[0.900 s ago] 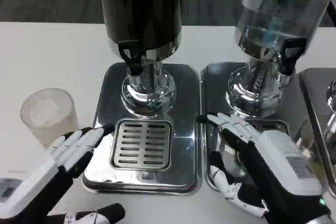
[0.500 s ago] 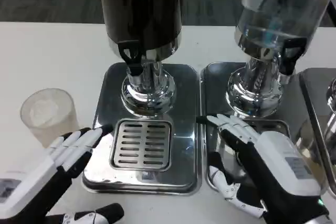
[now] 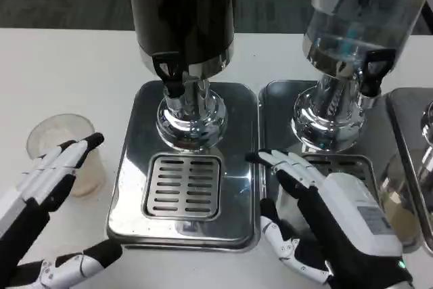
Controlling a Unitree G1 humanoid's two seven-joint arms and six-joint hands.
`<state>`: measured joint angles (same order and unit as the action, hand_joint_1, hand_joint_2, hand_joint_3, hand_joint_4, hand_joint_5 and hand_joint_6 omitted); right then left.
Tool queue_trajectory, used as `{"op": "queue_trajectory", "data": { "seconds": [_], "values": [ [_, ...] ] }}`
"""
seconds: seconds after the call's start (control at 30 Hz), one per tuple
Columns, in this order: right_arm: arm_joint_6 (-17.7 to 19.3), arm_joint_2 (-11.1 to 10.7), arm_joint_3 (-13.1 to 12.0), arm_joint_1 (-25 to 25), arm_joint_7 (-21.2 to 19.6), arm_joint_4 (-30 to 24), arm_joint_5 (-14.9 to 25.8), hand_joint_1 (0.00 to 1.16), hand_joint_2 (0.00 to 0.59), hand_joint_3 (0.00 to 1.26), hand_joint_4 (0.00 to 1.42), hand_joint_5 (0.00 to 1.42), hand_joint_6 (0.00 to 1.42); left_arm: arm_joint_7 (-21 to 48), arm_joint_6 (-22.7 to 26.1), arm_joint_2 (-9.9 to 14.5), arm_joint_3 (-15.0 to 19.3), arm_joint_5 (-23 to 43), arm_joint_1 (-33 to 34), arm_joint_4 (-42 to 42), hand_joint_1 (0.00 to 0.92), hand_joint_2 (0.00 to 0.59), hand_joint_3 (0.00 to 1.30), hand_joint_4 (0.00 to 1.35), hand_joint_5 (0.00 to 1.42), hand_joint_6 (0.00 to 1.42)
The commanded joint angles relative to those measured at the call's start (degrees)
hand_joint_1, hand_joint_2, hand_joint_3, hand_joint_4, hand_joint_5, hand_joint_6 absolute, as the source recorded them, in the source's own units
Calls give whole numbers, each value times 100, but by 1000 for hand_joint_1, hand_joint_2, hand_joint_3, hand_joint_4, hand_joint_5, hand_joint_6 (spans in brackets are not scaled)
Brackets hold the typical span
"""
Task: Grasp the cup under the faucet to collect the drink, then remove the cup.
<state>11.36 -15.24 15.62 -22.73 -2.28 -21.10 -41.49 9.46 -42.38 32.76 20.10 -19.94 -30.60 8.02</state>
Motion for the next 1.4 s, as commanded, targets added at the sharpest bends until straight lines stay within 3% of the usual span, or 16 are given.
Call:
{"op": "queue_trajectory", "data": {
  "seconds": [0.03,0.73,1.1,1.4],
  "values": [
    [-10,19,-9,-41,-76,-98,-26,522,586,196,132,97,231,-70,184,14,146,248,177,-260,0,81,0,0,0,46],
    [-42,134,53,-22,-90,-56,-36,521,586,209,141,107,231,-171,453,80,229,1016,1466,-2126,0,50,0,0,14,128],
    [-20,174,154,101,-93,-18,-57,515,586,219,142,108,244,-450,208,396,-3,652,2144,-3418,4,41,0,0,6,119],
    [11,234,282,294,-151,175,-30,510,586,219,142,108,247,-879,17,729,-401,253,2646,-4438,20,39,0,0,0,109]
  ]
}}
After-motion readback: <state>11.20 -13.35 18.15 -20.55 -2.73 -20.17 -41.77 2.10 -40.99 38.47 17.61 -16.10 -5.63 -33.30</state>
